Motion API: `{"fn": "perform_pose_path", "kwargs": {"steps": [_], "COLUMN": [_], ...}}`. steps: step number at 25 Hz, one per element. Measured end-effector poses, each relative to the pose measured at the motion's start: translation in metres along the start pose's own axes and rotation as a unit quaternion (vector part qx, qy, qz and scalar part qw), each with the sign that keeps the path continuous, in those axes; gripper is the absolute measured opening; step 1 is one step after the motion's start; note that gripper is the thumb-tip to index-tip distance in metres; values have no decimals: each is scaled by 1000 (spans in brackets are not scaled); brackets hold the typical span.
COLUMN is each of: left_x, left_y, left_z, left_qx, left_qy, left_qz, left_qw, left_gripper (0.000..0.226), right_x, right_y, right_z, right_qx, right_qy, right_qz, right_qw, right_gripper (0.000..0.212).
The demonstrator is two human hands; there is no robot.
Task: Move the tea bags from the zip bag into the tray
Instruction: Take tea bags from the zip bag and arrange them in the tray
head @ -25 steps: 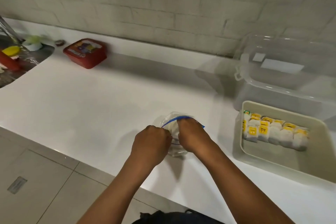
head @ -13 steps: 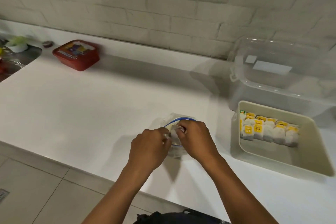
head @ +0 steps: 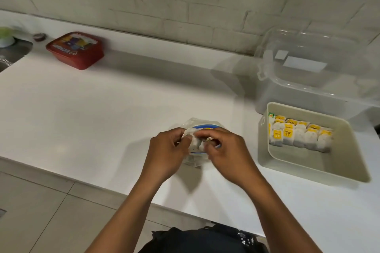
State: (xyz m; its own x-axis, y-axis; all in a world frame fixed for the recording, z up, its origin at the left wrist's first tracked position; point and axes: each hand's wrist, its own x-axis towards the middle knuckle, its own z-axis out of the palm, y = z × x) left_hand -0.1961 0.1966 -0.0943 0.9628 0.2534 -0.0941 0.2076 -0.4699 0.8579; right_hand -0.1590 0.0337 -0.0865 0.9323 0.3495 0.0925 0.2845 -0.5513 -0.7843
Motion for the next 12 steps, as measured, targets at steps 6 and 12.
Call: {"fn": "perform_pose_path", "kwargs": {"steps": [6,12], "left_x": [5,10], "left_y": [-10,-22], "left_z": [-9,2], "left_qx": [320,375], "left_qy": [35,-20], "left_qz": [75,45], "left_qw": [944,926], "left_gripper": [24,28], "right_x": [43,62], "right_y": [11,33], "right_z": [3,41], "right_qx": [-225,-334], "right_qy": [-222,-198], "right_qz": [28,59], "right_qw": [948,920], "right_gripper": [47,23]}}
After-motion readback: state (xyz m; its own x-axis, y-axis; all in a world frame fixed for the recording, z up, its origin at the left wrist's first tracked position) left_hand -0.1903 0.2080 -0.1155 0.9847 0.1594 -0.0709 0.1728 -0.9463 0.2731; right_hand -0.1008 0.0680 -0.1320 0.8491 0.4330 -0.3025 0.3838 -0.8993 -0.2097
